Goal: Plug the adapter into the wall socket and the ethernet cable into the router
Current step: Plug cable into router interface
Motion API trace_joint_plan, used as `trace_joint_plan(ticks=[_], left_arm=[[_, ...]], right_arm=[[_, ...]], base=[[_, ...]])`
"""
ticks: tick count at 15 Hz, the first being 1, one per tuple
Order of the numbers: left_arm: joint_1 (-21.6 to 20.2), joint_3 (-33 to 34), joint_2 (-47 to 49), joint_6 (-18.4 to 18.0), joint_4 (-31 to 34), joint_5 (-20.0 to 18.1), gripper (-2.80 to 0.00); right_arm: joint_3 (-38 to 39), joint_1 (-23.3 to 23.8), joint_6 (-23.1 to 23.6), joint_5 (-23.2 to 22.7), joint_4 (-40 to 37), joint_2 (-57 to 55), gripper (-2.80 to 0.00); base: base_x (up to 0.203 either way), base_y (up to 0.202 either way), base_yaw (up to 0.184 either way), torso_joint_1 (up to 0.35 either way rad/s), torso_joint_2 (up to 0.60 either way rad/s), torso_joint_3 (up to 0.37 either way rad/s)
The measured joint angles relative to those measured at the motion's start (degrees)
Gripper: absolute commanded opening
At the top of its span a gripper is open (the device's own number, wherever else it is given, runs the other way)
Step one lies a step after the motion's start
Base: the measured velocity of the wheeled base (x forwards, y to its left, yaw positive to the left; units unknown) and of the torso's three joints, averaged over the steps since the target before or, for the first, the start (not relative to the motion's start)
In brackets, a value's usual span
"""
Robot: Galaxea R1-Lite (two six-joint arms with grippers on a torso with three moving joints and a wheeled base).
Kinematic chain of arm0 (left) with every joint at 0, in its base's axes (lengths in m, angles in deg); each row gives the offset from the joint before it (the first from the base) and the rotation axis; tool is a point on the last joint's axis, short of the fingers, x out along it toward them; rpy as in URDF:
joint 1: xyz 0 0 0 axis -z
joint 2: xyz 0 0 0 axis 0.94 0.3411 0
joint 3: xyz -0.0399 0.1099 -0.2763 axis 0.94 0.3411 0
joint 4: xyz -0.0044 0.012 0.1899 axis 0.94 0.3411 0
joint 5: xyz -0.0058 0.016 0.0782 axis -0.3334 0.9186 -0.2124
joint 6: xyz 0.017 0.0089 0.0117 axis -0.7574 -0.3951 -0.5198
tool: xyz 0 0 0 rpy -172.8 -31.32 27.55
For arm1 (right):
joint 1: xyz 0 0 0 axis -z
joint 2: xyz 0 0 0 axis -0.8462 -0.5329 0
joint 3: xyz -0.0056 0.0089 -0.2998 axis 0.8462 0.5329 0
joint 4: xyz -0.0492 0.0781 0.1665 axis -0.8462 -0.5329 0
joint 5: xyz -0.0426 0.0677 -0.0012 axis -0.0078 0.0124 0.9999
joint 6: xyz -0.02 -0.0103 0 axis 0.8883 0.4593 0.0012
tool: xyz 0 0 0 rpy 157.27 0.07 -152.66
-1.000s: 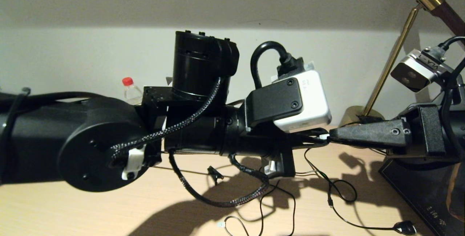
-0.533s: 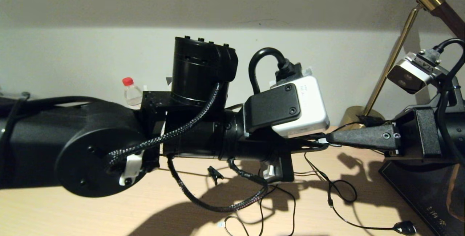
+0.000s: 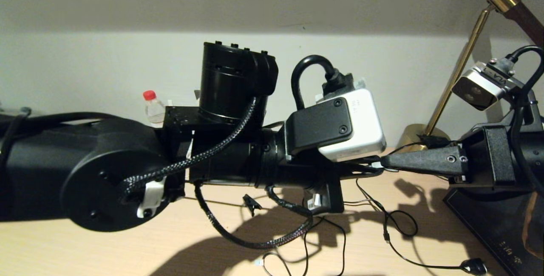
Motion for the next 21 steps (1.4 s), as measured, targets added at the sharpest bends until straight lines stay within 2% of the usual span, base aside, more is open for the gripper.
trace_joint_plan(ticks=[3,4,9,12,14,16,19,21], left_arm=[[0.41,-0.32,0.00,0.11,0.02,2.87,-2.80],[0.52,-0.37,0.00,0.13,0.05,3.04,0.00],[0.89,-0.36,-0.17,0.02,-1.95,3.11,0.00],[-0.95,2.33,-2.41,-0.11,-4.06,2.76,0.00],[-3.56,5.10,-5.26,-0.45,-4.45,2.32,0.00],[-6.40,6.46,-7.03,-3.34,-6.84,2.24,0.00],[-8.62,9.08,-7.31,-6.45,-17.81,-0.26,0.00],[-9.24,13.76,-7.14,-8.37,-24.90,-1.49,0.00]], right_arm=[[0.02,0.00,0.00,-0.02,0.07,-0.12,-2.80],[0.02,0.00,0.00,0.00,0.07,-0.18,-2.80],[0.02,0.05,-0.45,0.02,0.02,-0.25,-2.80],[-0.98,0.20,-4.93,0.02,-0.06,-0.23,-2.80],[-4.14,0.22,-11.44,-0.06,-0.04,-1.07,-2.80],[-9.47,0.20,-21.24,-0.32,-0.07,-3.57,-2.80],[-17.35,0.27,-35.67,-3.39,-0.26,-8.23,-2.80],[-20.31,0.39,-42.65,-7.07,-0.33,-10.49,-2.80]], base=[[0.000,0.000,0.000,0.000,0.00,0.000],[0.000,0.000,0.000,0.000,0.00,0.000],[0.000,0.000,0.000,0.000,0.00,0.000],[0.000,0.000,0.000,0.000,0.00,0.000],[0.000,0.000,0.000,0.000,0.00,0.000],[0.000,0.000,0.000,0.000,0.00,0.000],[0.000,0.000,0.000,0.000,0.00,0.000],[0.000,0.000,0.000,0.000,0.00,0.000]])
